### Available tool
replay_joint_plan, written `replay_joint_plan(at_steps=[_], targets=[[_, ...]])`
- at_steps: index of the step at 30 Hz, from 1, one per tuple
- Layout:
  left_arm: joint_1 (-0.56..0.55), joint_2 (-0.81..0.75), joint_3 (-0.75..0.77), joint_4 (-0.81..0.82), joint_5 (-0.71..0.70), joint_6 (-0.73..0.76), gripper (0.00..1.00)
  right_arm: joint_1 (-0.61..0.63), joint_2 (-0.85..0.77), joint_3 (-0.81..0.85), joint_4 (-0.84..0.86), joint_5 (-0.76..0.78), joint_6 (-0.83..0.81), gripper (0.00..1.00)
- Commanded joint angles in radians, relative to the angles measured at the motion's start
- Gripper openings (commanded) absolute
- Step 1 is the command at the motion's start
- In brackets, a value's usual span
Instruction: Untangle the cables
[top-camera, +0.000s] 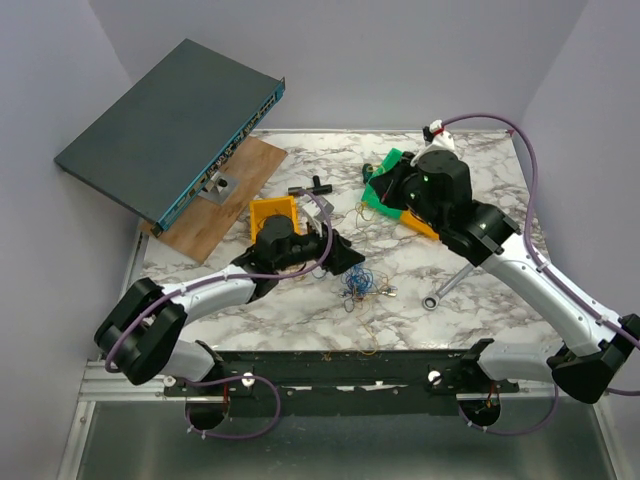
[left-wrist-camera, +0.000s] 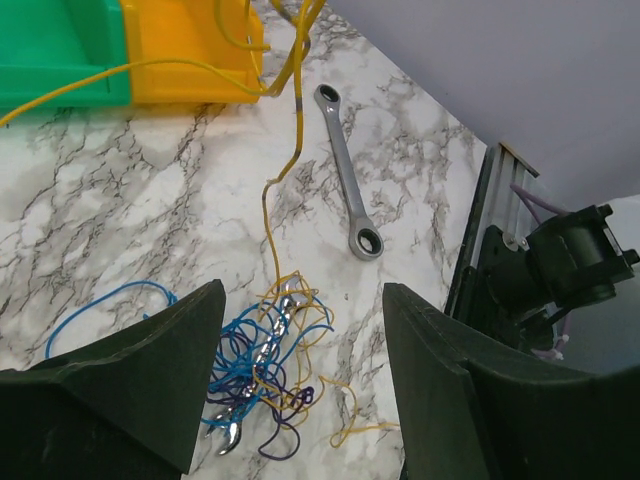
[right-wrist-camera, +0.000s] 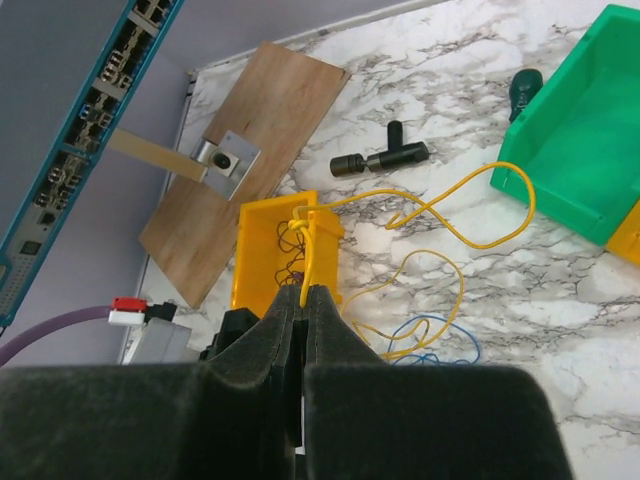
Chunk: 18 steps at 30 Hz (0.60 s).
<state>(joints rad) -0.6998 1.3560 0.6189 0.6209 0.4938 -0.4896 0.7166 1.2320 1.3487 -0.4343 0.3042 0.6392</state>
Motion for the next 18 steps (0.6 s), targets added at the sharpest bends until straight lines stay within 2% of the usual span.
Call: replay_joint_plan(at_steps=[1,6,10,11,12,15,18], targets=[[-0.035,0.044,0.082,-0.075,-0.063,0.014,0.66,-0.004,0.006,-0.016,0.032,-0.037,0.023,0.01],[-0.058,0.147,0.206,-0.217,-0.125,-0.001,0.66,-0.004,0.000,-0.024,0.040,-0.031,0.034,0.01],[-0.072,0.224,0.251,-0.233,-0.144,-0.049,0.54,-0.003,-0.024,-0.035,0.042,0.001,0.047,0.01],[-0.077,0.241,0.260,-0.239,-0.147,-0.054,0.50,-0.003,-0.034,-0.039,0.041,0.017,0.049,0.01],[-0.080,0.249,0.266,-0.242,-0.148,-0.058,0.39,-0.003,-0.046,-0.044,0.039,0.034,0.051,0.01],[-0.081,0.239,0.258,-0.270,-0.178,-0.068,0.00,-0.005,-0.068,-0.024,-0.032,0.160,0.047,0.01],[-0.074,0.146,0.184,-0.296,-0.255,-0.070,0.00,-0.003,-0.072,0.019,-0.158,0.366,0.036,0.01]])
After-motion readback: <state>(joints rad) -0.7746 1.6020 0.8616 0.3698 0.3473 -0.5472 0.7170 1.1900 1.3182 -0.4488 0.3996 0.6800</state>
